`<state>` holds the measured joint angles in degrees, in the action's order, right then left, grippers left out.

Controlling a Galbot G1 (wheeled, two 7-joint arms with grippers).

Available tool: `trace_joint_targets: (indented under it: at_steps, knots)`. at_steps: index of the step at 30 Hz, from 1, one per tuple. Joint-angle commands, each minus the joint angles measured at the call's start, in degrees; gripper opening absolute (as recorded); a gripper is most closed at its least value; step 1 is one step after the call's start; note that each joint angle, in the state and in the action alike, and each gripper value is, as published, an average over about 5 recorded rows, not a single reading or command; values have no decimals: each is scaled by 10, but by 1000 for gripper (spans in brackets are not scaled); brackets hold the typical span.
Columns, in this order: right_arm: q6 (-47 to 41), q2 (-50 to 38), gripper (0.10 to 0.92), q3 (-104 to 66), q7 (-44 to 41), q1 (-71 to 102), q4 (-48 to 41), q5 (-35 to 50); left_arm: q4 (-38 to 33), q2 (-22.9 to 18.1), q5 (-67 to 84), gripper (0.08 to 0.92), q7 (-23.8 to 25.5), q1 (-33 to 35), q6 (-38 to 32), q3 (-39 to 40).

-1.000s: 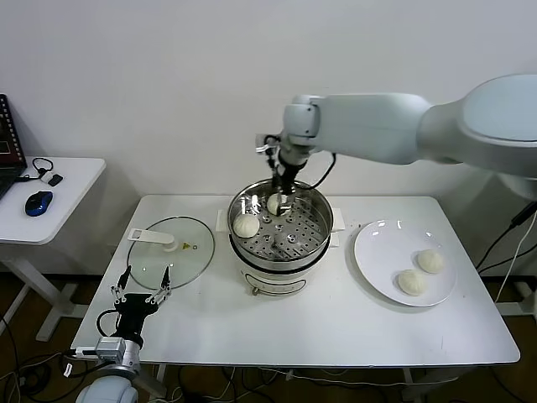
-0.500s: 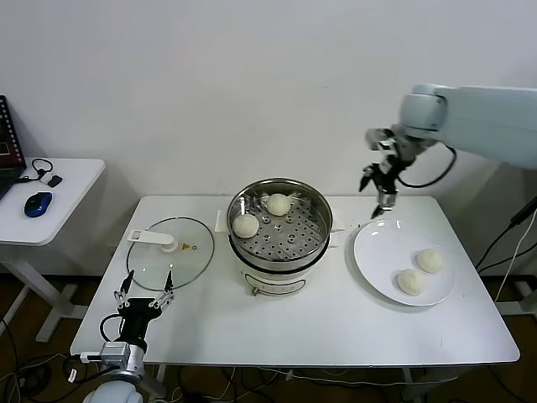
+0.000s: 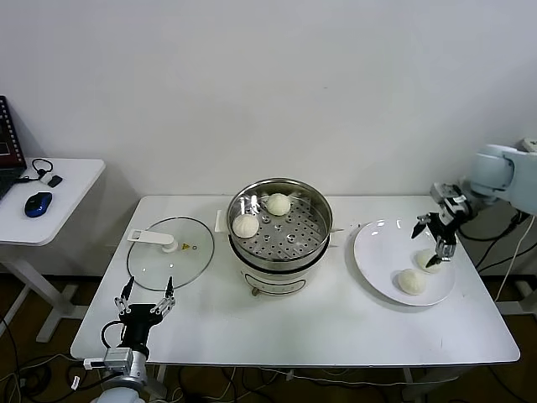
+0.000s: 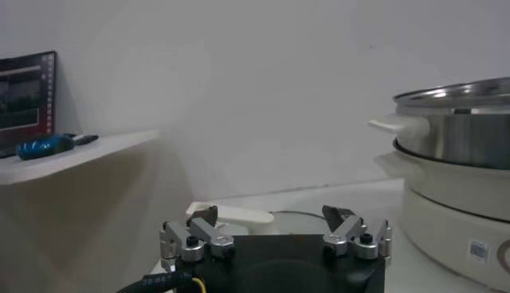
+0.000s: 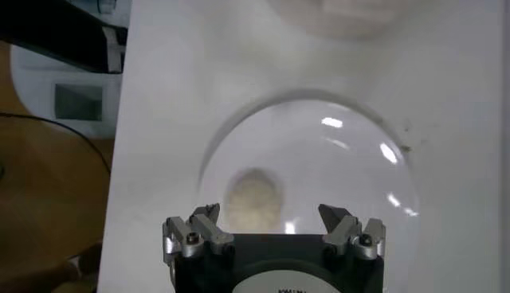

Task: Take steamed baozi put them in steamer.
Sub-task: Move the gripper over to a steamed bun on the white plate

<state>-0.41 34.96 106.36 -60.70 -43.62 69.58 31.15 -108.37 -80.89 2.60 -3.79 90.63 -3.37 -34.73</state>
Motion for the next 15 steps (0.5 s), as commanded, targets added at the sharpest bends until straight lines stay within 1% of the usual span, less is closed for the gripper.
trace_joint_targets:
  at_steps: [1,9,15]
  knots:
    - [11,-53,823,-73,8,115,0,-41,1,-4,-4,823,0,1,-1,0]
    - [11,-32,823,-139,23,168,-39,-50,4,-3,-3,823,0,-2,-2,3]
    - [8,-21,823,-163,30,193,-50,-61,8,-1,-1,823,0,-5,-3,5]
